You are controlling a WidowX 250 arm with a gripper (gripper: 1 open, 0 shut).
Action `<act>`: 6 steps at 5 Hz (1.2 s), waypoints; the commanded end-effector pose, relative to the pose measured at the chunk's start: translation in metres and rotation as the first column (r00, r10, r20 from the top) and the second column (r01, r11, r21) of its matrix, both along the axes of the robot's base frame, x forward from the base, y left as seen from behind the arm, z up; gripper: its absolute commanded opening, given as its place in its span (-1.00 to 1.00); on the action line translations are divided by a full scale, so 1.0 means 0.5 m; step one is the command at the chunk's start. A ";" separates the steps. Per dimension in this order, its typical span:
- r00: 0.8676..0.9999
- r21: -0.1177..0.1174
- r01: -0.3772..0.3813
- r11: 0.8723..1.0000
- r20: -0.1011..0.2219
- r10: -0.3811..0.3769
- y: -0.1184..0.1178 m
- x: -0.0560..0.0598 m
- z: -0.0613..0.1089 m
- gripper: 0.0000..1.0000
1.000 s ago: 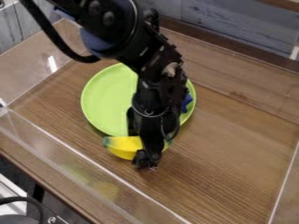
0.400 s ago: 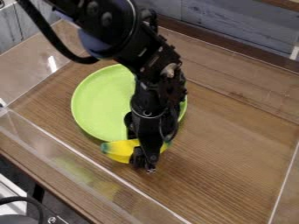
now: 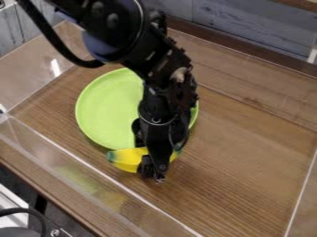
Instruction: Put the banana in the green plate
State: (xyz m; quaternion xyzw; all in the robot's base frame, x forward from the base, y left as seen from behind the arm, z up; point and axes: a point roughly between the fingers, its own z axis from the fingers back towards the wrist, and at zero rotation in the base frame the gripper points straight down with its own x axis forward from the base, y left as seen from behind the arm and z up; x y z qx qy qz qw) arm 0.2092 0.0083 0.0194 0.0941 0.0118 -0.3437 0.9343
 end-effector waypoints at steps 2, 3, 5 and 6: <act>1.000 0.001 -0.013 1.000 0.012 0.013 0.007 -0.001 0.001 -1.00; 1.000 0.001 -0.012 1.000 0.015 0.012 0.007 -0.001 0.000 -1.00; 1.000 -0.001 -0.011 1.000 0.021 0.011 0.006 -0.001 0.000 -1.00; 1.000 -0.002 -0.011 1.000 0.023 0.011 0.006 -0.001 -0.001 -1.00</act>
